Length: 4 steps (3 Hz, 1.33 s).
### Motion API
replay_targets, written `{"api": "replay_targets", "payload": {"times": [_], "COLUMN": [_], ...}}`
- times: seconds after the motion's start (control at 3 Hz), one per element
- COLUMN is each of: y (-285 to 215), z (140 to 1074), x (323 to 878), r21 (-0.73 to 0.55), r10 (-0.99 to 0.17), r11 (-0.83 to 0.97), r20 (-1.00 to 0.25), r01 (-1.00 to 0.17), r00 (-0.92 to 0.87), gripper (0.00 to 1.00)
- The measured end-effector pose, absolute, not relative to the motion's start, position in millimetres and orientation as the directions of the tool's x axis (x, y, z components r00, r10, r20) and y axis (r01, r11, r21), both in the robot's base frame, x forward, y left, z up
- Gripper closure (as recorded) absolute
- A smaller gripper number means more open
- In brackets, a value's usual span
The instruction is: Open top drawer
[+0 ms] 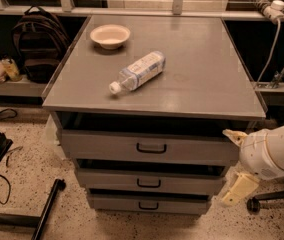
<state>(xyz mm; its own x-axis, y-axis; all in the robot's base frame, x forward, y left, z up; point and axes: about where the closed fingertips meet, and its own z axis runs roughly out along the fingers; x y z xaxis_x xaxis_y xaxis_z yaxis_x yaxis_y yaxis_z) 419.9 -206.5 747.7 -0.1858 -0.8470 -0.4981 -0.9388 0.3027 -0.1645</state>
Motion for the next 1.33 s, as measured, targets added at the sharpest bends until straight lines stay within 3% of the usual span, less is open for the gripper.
{"api": "replay_targets", "payload": {"times": [1.33], "y": [-191.8], "z": [692.4], "x": [466.5], "r21": [-0.184], "r10": [-0.823], "r11": [0.204], "r20": [-0.564], "r01": [-0.962], "r00": [-0.067], "gripper": [0.00]}}
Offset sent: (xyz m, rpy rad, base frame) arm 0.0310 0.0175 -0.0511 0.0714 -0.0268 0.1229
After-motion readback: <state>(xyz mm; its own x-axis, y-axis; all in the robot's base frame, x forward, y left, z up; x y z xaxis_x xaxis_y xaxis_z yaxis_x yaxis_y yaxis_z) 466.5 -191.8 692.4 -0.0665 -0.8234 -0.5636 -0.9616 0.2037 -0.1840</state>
